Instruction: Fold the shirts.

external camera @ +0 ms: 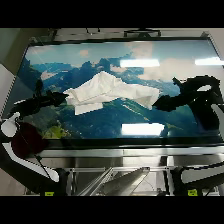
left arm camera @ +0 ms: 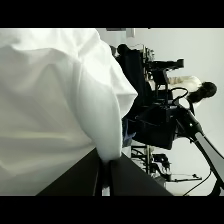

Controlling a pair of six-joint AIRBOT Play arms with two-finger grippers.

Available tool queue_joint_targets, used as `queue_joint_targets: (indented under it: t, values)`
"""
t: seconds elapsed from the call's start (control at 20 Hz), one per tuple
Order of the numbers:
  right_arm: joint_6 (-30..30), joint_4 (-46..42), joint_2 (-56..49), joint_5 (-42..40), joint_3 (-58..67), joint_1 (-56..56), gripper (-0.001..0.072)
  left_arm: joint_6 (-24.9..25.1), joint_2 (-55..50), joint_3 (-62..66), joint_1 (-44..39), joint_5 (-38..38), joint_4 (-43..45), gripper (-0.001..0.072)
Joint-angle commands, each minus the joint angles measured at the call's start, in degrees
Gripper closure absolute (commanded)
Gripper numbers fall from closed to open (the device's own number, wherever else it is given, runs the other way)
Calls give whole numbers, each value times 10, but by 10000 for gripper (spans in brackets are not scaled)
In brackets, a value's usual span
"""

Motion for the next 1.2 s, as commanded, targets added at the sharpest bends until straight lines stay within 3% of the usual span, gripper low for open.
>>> queue_joint_targets:
  t: [0.0,0.15,0.2,0.25,0.3,0.35,0.4,0.5,0.6,0.7,0.85,0.95,1.15]
  values:
    - [-25,-9,5,-42,-14,35,149,0,0,0,1,-11,0,683]
    - [-32,-8,-5,-161,-14,67,150,0,0,0,1,-11,-1,683]
    - [-36,-6,-8,-174,-14,73,216,-1,0,0,1,-11,-1,683]
    - [-43,-6,-9,-179,-14,79,391,0,0,0,1,-12,0,683]
    - [-47,-6,-9,-179,-14,83,415,-1,0,0,1,-12,0,683]
    - [-46,-1,-9,-176,-14,86,509,-1,0,0,1,-13,-1,683]
    - [-46,10,-9,-166,-14,87,700,-1,0,0,1,-17,-1,683]
    - [-46,52,-4,-121,-14,86,695,0,0,0,1,-63,-21,684]
    - [-46,97,19,-48,-14,85,696,31,13,-2,1,-168,-102,695]
    - [-46,142,77,28,-14,84,696,40,81,-31,3,-173,-189,701]
    - [-47,226,220,68,-2,67,696,27,221,-63,11,-173,-299,678]
    - [-49,278,329,60,25,27,696,20,332,-75,19,-173,-435,677]
    - [-49,388,520,-18,85,-124,696,1,534,-74,54,-134,-850,685]
